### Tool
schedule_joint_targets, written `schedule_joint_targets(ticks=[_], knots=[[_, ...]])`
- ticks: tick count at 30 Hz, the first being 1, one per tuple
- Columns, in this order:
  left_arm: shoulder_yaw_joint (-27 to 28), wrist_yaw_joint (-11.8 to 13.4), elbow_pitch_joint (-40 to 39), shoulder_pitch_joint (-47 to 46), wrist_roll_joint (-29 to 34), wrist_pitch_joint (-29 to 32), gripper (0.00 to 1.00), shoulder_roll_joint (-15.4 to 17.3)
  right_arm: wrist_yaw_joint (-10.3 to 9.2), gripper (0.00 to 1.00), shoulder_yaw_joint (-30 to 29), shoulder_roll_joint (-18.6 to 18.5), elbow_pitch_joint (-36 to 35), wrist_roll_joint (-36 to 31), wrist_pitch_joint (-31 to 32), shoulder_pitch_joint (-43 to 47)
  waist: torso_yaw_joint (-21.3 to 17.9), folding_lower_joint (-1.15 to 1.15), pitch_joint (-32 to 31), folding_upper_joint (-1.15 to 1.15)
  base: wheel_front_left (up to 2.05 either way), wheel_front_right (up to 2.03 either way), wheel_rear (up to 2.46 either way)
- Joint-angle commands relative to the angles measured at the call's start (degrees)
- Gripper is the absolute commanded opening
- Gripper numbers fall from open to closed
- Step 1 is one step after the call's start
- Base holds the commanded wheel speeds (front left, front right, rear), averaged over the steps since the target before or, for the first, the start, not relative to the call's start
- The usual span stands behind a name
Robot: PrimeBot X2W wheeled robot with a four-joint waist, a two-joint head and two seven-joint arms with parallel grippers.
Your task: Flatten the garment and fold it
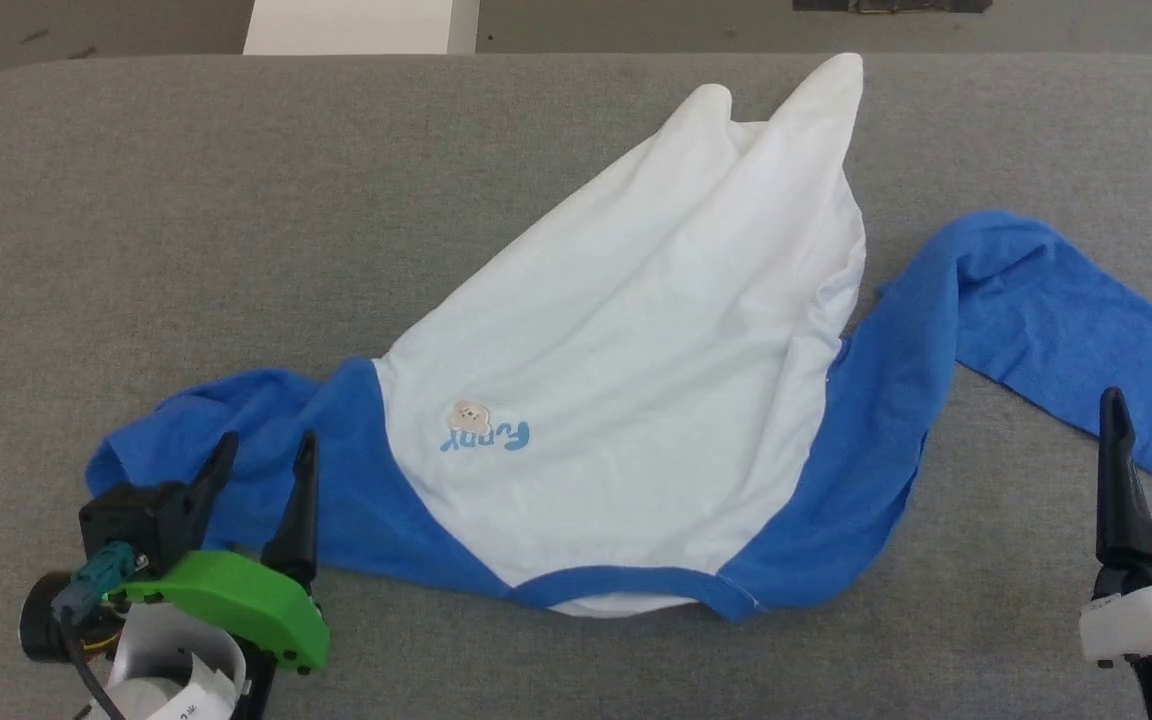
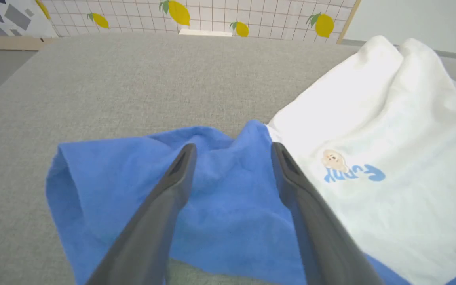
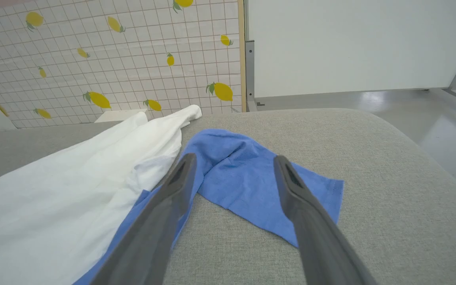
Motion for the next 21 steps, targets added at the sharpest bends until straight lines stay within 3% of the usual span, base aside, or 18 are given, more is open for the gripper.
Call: schedule_joint_targets(ticks=[1,6,10,16,21], knots=[[-0.03,-0.99,-1.59,-1.35,-0.3,-0.38,1.0,0.58,-0.09,1.0,0.09,0.04,0.0,-0.25,0.18,-0.5,-0.04,0.0,-0.1,0.0,0.0,0.0,0.0],[-2.07,-2.91,-6.87,-5.62,2.3,1.18,1.0,3.03,-0.09,1.0,0.22,0.04,-0.35,-0.06,0.35,-0.53,-0.21,0.0,0.74,0.0,0.0,0.0,0.0],[-6.87,-6.13,-4.99,-11.68,6.39,5.36,1.0,5.43,-0.09,1.0,0.72,0.04,-0.73,0.06,0.56,-0.94,-0.52,0.0,2.59,0.0,0.0,0.0,0.0],[-13.39,-12.24,5.89,-21.87,8.32,11.6,1.0,6.35,-0.09,1.0,0.91,0.04,-1.98,-0.5,1.22,-2.02,-1.46,0.0,5.52,0.0,0.0,0.0,0.0],[-16.38,-14.29,16.13,-28.63,7.22,13.19,1.0,6.49,-0.09,1.0,0.79,0.04,-2.69,-0.77,1.77,-2.52,-2.6,0.0,7.47,0.0,0.0,0.0,0.0]])
